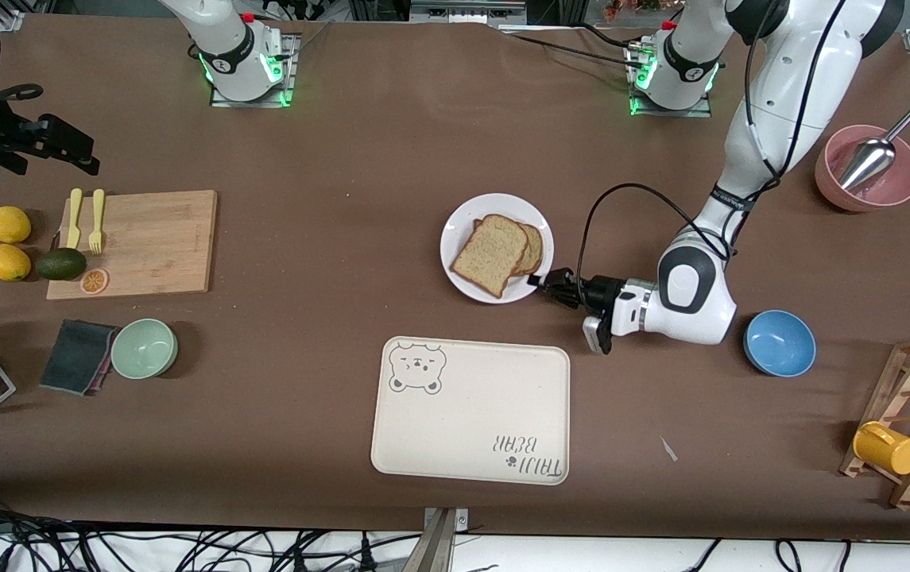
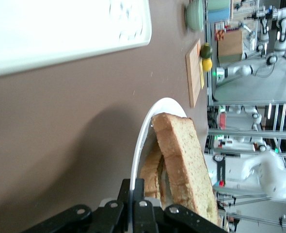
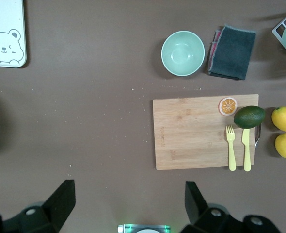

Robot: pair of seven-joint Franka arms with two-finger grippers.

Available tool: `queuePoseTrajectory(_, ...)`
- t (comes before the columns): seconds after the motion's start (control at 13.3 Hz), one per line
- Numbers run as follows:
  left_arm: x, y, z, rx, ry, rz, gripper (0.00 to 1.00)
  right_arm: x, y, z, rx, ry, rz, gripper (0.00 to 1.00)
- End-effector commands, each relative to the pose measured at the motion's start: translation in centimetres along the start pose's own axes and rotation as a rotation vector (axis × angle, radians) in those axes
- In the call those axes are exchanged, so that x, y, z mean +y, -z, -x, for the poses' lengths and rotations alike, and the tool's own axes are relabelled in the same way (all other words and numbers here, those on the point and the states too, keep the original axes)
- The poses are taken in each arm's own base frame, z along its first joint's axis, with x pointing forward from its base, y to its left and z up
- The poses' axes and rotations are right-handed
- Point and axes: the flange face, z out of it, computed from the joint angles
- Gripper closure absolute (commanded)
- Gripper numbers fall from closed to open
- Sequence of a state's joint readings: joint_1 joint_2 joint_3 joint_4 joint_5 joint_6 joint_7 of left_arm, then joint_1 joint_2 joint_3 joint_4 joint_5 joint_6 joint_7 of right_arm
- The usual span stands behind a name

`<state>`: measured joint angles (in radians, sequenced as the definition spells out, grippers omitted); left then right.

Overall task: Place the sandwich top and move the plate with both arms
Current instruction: 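Slide the plate with the left gripper onto the cream tray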

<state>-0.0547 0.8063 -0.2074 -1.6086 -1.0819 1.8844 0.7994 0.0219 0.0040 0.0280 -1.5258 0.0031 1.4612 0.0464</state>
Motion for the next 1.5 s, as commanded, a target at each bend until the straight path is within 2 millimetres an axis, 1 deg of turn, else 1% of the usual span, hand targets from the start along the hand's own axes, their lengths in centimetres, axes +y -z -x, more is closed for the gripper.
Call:
queuePoseTrajectory(0.0, 2.9, 1.4, -3.7, 0.044, 0.032, 0.021, 1.0, 0.0, 0.6, 0.0, 0.003, -0.003, 0.0, 0.0)
queuePoseTrajectory(0.07, 3.0, 1.9, -4.7, 0.066, 0.022, 0.023, 1.0, -0.1, 0.6, 0.0, 0.003, -0.002, 0.001, 0.0)
queuePoseTrajectory(0.22, 2.1, 3.3, -6.7, 0.141, 0.005, -0.001, 1.0, -0.1, 0.6, 0.0, 0.003, -0.003, 0.0, 0.0)
queuePoseTrajectory(0.3, 1.5, 4.4, -7.7, 0.195, 0.011, -0.008, 1.0, -0.1, 0.6, 0.0, 0.003, -0.002, 0.0, 0.0)
queuePoseTrajectory(0.52, 0.2, 5.2, -10.4, 0.385, 0.039, -0.012, 1.0, 0.1, 0.7, 0.0, 0.004, 0.001, 0.004, 0.0)
queuePoseTrajectory(0.75, -1.2, 4.7, -11.4, 0.475, 0.06, -0.048, 1.0, -0.1, 0.7, 0.0, 0.004, -0.003, 0.0, 0.0)
queuePoseTrajectory(0.82, -2.0, 4.7, -11.7, 0.504, 0.063, -0.057, 1.0, 0.0, 0.7, 0.0, 0.004, -0.005, 0.0, 0.0)
queuePoseTrajectory(0.9, -2.1, 4.9, -12.0, 0.526, 0.065, -0.064, 1.0, 0.0, 0.7, 0.0, 0.004, -0.003, 0.0, 0.0)
queuePoseTrajectory(0.97, -2.9, 3.9, -12.1, 0.537, 0.07, -0.083, 1.0, 0.1, 0.7, 0.0, 0.004, -0.001, 0.004, 0.0)
queuePoseTrajectory(1.12, -3.7, 2.4, -12.3, 0.56, 0.074, -0.115, 1.0, 0.0, 0.6, 0.0, 0.003, 0.002, 0.001, 0.0)
queuePoseTrajectory(1.27, -4.4, 1.9, -12.2, 0.566, 0.088, -0.103, 1.0, 0.0, 0.6, 0.0, 0.003, -0.003, 0.0, 0.0)
queuePoseTrajectory(1.42, -5.0, 0.9, -12.0, 0.555, 0.097, -0.102, 1.0, 0.1, 0.7, 0.0, 0.004, 0.004, 0.001, 0.0)
